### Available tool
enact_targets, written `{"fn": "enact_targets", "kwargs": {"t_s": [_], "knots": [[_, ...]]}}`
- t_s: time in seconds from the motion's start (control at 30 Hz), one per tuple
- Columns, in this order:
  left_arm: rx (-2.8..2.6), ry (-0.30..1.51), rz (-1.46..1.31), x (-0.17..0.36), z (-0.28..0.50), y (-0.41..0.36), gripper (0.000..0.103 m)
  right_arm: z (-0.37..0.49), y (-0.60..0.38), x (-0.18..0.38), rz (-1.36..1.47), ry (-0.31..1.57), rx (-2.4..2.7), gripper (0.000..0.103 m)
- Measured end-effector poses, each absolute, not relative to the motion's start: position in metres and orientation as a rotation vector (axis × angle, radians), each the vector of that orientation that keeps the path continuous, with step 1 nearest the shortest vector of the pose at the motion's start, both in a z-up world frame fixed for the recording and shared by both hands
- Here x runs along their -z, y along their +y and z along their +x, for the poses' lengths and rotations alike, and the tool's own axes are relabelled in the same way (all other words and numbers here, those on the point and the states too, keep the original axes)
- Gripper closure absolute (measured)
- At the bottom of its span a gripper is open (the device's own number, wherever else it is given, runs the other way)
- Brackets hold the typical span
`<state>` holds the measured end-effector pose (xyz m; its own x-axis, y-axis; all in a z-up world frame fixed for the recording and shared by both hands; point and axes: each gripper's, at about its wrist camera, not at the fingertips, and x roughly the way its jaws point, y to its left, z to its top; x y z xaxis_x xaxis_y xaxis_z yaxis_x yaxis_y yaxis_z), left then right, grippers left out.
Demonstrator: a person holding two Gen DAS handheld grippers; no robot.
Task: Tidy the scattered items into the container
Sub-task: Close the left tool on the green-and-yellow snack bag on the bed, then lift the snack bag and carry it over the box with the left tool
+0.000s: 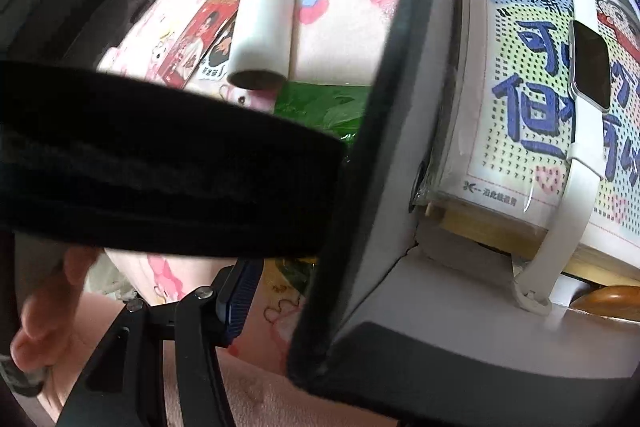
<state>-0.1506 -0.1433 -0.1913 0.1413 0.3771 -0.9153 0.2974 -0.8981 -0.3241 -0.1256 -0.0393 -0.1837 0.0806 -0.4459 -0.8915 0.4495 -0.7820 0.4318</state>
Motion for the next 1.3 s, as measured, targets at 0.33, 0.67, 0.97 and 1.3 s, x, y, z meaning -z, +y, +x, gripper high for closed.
{"fn": "enact_targets", "kwargs": {"t_s": [0.33,0.67,0.97,1.3], "knots": [[-1.923,-0.740,-2.347,0.180,-0.144,-0.138,0.046,-0.120,-0.030,0.180,1.650,0.013,1.748,0.053],[-2.032,-0.722,-2.340,0.140,-0.127,-0.129,0.049,-0.118,-0.012,0.173,1.542,-0.117,1.690,0.053],[-2.165,-0.805,-2.219,0.088,-0.100,-0.125,0.050,-0.105,-0.009,0.142,1.409,-0.109,1.680,0.054],[-2.350,-0.879,-1.946,0.019,-0.049,-0.133,0.049,-0.096,0.011,0.092,1.326,-0.079,1.770,0.054]]}}
